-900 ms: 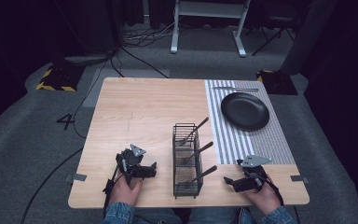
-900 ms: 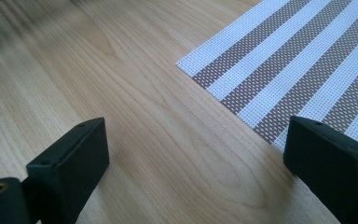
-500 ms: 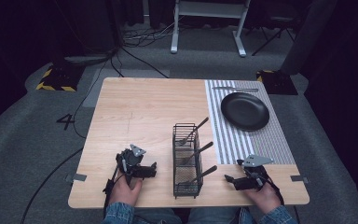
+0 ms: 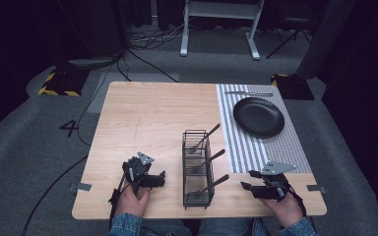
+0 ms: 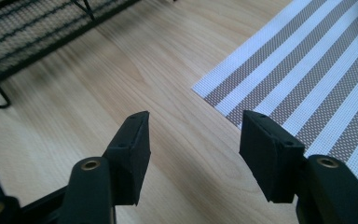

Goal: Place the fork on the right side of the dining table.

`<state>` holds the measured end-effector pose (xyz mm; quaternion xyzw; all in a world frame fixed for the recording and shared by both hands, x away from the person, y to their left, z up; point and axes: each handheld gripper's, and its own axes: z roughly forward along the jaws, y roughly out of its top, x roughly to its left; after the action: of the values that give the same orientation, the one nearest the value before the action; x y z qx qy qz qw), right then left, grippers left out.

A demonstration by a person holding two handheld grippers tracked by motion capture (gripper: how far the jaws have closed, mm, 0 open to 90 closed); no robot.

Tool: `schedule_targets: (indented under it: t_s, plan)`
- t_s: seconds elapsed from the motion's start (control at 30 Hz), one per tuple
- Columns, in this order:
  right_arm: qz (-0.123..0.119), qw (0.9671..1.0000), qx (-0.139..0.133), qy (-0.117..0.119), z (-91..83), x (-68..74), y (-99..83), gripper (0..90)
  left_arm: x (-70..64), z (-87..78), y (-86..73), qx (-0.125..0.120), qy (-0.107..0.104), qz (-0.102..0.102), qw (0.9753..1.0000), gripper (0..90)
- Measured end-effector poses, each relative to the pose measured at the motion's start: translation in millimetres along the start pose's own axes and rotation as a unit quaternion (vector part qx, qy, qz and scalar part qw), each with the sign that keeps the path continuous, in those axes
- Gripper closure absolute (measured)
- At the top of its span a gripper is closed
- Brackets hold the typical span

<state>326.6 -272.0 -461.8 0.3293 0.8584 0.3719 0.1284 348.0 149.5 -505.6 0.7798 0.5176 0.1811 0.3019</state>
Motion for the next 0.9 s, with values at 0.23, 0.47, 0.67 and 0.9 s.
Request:
schedule_targets:
  t_s: [0.23, 0.47, 0.67, 0.9]
  plan:
    - [0.014, 0.9993, -0.012, 0.032, -20.1, 7.0, 15.8, 42.8, 0.0, 0.0, 0.0, 0.0, 0.001, 0.0, 1.0, 0.2]
    - [0.01, 0.9983, -0.029, 0.049, -37.5, 16.2, 32.3, 43.7, 0.0, 0.0, 0.0, 0.0, 0.001, 0.0, 1.0, 0.2]
    - [0.009, 0.9967, -0.042, 0.069, -49.2, 24.4, 44.3, 44.8, 0.0, 0.0, 0.0, 0.0, 0.001, 0.0, 1.0, 0.2]
    - [-0.007, 0.9949, -0.054, 0.085, -58.6, 35.6, 57.9, 45.5, 0.0, 0.0, 0.0, 0.0, 0.001, 0.0, 1.0, 0.2]
